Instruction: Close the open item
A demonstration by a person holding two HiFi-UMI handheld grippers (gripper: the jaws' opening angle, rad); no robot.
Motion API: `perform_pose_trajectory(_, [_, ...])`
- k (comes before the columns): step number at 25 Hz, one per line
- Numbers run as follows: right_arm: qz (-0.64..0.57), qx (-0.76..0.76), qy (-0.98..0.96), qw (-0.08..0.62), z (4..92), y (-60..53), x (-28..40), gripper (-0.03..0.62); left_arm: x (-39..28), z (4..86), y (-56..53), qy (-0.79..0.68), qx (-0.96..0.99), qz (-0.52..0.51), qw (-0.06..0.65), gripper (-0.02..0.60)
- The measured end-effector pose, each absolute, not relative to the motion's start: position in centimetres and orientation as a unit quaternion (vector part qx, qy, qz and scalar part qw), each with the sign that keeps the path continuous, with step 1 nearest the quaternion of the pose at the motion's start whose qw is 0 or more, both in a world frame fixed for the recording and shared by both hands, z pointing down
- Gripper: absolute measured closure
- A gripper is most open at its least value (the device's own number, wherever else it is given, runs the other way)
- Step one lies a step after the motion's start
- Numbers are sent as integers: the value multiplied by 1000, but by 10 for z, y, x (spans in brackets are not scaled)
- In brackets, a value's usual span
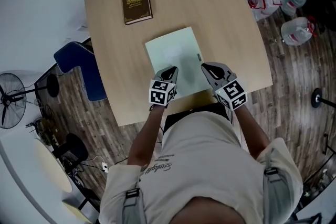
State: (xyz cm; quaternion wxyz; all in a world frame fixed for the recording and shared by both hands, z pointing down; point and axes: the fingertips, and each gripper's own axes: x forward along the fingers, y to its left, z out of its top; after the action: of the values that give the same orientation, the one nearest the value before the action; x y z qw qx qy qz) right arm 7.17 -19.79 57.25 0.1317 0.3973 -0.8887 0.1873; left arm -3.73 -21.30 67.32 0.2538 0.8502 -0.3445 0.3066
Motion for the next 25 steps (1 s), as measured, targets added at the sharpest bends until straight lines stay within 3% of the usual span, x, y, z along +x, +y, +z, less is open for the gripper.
perform_pose_trajectory(8, [168,405,-889,133,552,-194,48,605,-69,637,-207,-372,861,246,247,565])
perform_pose_trajectory(25, [40,370,-923,103,435,-211,-17,605,-135,453,-225,-443,887,78,107,565])
